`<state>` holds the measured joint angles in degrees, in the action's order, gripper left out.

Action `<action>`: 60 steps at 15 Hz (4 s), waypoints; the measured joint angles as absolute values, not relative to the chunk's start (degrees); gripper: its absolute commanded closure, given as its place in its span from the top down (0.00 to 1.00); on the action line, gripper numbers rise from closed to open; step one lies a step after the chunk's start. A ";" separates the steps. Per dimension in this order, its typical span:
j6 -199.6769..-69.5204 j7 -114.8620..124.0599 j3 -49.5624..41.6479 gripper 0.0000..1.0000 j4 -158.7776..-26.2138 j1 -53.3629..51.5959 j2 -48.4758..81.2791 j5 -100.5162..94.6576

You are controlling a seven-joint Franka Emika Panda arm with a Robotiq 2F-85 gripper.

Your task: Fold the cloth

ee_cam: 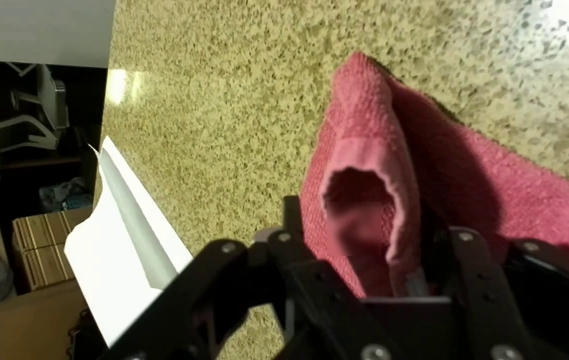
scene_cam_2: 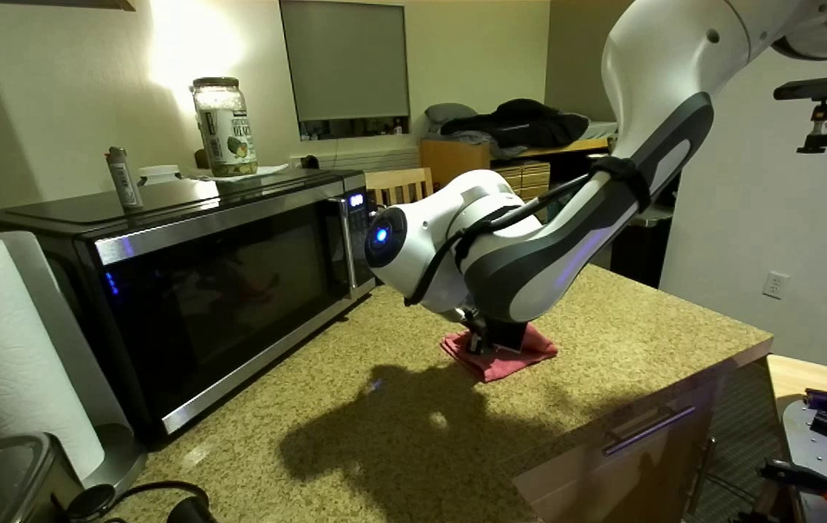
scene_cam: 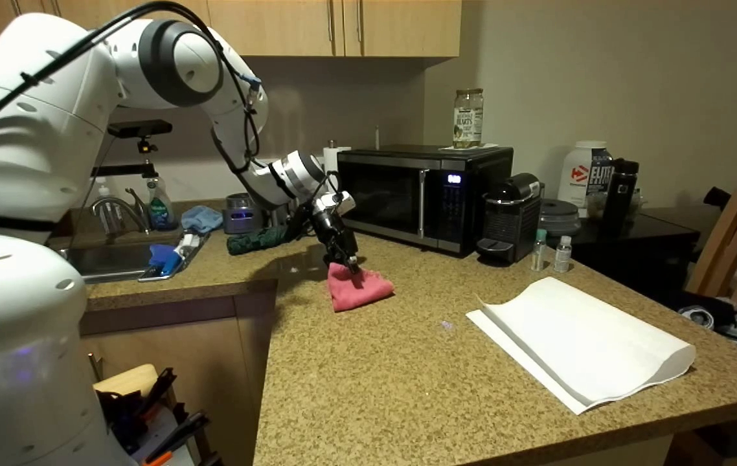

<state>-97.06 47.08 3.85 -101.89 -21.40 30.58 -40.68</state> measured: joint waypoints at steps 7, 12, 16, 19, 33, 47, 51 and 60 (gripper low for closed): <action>-96.28 47.92 3.81 1.00 -101.35 -21.40 30.92 -40.68; -96.35 47.99 3.88 1.00 -100.13 -21.66 31.62 -40.77; -96.61 48.05 4.12 1.00 -97.88 -22.56 33.11 -40.77; -97.60 48.06 4.41 1.00 -96.46 -22.71 34.08 -40.62; -110.35 47.96 2.70 1.00 -97.03 -16.24 28.68 -22.59; -110.37 48.00 1.95 0.59 -110.75 -15.61 18.86 -16.60; -110.52 47.56 3.00 0.34 -112.34 -15.61 17.07 -16.20; -115.28 44.07 4.97 0.33 -114.56 -15.62 14.47 -16.20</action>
